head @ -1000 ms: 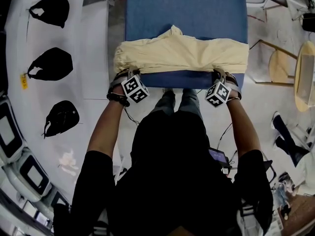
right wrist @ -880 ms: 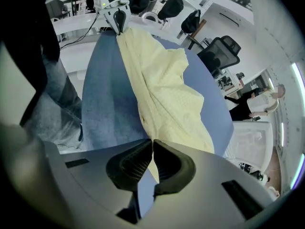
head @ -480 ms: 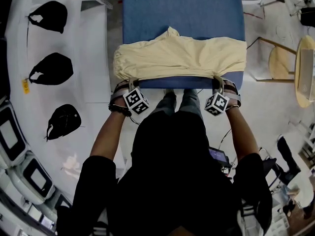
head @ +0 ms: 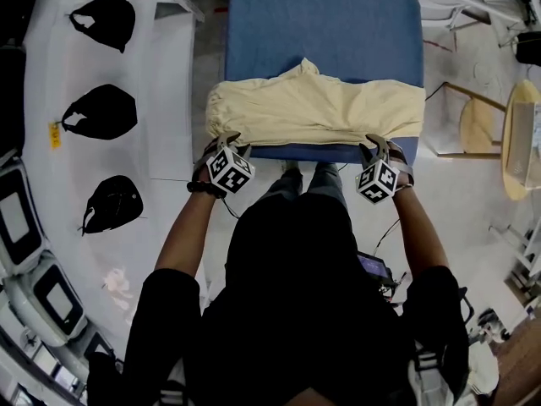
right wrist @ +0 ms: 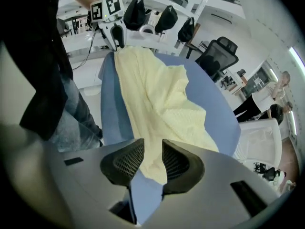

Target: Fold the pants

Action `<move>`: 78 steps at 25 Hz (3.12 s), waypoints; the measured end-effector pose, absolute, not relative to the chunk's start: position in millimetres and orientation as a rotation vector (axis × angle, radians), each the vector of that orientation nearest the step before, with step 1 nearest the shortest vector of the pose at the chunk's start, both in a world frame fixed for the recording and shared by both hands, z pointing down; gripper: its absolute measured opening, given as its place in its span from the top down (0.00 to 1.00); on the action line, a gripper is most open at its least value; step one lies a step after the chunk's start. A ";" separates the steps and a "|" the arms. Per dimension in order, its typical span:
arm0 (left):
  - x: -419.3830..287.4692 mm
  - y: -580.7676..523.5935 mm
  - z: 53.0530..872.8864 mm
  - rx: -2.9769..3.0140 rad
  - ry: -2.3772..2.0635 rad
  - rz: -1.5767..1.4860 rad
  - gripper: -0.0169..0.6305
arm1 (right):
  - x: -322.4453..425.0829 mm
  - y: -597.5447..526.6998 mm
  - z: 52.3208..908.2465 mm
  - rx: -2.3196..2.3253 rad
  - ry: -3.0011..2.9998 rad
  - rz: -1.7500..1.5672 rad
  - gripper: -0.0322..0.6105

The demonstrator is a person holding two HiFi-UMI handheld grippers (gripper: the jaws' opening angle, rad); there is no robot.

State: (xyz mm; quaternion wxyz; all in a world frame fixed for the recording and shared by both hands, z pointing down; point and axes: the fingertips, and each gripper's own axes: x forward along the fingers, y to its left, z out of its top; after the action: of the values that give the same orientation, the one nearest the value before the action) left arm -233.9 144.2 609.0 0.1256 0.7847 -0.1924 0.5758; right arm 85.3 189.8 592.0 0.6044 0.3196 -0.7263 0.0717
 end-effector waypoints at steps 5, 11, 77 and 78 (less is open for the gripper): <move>-243.5 119.9 592.3 2.292 -0.657 1.611 0.71 | 43.1 127.6 559.5 0.822 -1.807 0.153 0.76; -277.5 71.6 589.4 2.171 -0.852 1.494 0.71 | 1.2 54.2 550.8 0.875 -1.931 0.287 0.76; -303.4 -32.3 611.3 2.244 -0.496 1.551 0.75 | -91.5 -84.4 576.3 1.029 -1.908 0.470 0.73; -295.8 -28.1 610.1 2.265 -0.476 1.556 0.75 | -94.3 -77.9 579.6 1.022 -1.906 0.469 0.73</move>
State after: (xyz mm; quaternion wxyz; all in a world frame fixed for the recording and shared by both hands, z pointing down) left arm -295.8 -28.1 610.1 0.1752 0.7996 -0.1679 0.5494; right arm -94.3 -77.9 579.6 0.4477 0.4131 -0.7701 0.1893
